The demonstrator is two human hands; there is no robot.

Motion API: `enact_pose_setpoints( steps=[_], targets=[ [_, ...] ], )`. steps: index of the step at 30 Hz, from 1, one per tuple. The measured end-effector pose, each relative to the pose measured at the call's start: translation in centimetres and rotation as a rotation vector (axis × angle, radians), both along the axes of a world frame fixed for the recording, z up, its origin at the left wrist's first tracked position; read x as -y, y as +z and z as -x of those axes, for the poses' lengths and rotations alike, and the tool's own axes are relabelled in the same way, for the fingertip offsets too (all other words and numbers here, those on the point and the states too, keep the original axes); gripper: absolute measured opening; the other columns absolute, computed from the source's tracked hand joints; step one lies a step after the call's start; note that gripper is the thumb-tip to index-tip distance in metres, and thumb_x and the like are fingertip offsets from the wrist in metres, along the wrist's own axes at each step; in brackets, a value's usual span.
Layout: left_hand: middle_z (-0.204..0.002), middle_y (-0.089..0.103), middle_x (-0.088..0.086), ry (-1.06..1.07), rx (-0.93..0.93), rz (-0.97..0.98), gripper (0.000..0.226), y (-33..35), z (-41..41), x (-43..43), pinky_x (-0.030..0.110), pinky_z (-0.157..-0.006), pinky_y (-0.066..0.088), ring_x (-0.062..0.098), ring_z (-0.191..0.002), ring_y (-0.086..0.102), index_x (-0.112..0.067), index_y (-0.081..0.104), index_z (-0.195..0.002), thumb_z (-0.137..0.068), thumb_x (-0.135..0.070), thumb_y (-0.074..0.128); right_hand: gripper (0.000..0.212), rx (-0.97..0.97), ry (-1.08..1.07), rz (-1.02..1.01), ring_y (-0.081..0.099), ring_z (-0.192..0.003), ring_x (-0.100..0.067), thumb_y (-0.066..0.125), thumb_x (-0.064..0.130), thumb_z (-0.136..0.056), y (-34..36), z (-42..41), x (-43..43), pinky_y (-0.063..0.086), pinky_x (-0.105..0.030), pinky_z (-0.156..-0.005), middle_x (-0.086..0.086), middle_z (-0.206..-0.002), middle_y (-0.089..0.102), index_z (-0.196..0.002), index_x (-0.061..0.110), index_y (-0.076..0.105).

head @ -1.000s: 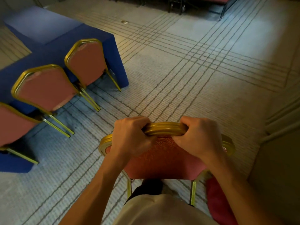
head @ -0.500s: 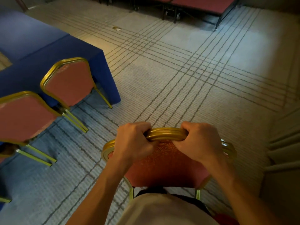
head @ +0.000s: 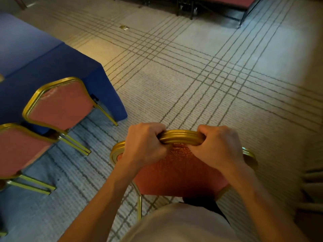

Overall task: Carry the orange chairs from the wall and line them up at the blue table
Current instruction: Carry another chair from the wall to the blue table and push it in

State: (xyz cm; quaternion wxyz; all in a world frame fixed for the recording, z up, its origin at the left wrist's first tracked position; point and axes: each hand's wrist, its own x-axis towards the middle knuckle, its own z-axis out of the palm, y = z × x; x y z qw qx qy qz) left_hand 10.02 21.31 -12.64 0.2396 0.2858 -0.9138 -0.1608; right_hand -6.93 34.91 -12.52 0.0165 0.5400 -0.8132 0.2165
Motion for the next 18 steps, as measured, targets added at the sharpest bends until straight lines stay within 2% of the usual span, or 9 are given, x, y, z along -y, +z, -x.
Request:
enact_pose_setpoints(
  steps=[3,6,8,12,18],
  targets=[
    [-0.047,0.037,-0.012,0.039,0.031,-0.017,0.032,-0.4,4.2,3.1,0.024,-0.045,0.026,0.006,-0.043,0.039,-0.019,0.051,-0.055,-0.072,-0.034,0.072,0.038,0.004,0.015,0.009,0.04,-0.043,-0.011,0.063,0.06,-0.073,-0.8,4.8,3.9,0.027,-0.023,-0.052,0.011,-0.045,0.032,-0.061,0.033,0.039],
    [-0.047,0.031,-0.015,0.102,0.045,-0.032,0.031,-0.4,8.0,6.5,0.023,-0.047,0.022,0.004,-0.044,0.036,-0.02,0.049,-0.055,-0.072,-0.033,0.071,0.037,-0.007,0.101,0.013,0.031,-0.041,-0.007,0.068,0.056,-0.072,-0.6,9.4,8.7,0.02,-0.02,-0.05,0.014,-0.044,0.024,-0.061,0.033,0.041],
    [-0.047,0.033,-0.014,0.136,0.056,-0.031,0.031,-0.3,9.8,8.6,0.024,-0.047,0.023,0.005,-0.043,0.037,-0.019,0.051,-0.054,-0.071,-0.031,0.074,0.036,0.002,0.137,0.018,0.033,-0.04,-0.009,0.072,0.052,-0.07,-0.5,11.7,11.4,0.022,-0.02,-0.05,0.014,-0.045,0.028,-0.06,0.031,0.045],
    [-0.047,0.034,-0.013,0.187,0.063,-0.045,0.032,0.3,12.9,12.9,0.023,-0.046,0.025,0.006,-0.043,0.037,-0.021,0.051,-0.054,-0.068,-0.027,0.079,0.042,0.015,0.198,0.02,0.034,-0.042,-0.01,0.076,0.051,-0.07,-0.1,15.2,16.8,0.028,-0.022,-0.053,0.014,-0.047,0.027,-0.063,0.034,0.038],
    [-0.048,0.034,-0.013,0.237,0.022,-0.053,0.032,-0.2,16.2,21.5,0.026,-0.042,0.029,0.007,-0.043,0.038,-0.02,0.048,-0.054,-0.068,-0.028,0.076,0.036,0.011,0.272,0.003,0.043,-0.04,-0.014,0.076,0.05,-0.069,-0.2,19.3,26.4,0.032,-0.022,-0.048,0.012,-0.048,0.035,-0.061,0.026,0.051]
  ],
)
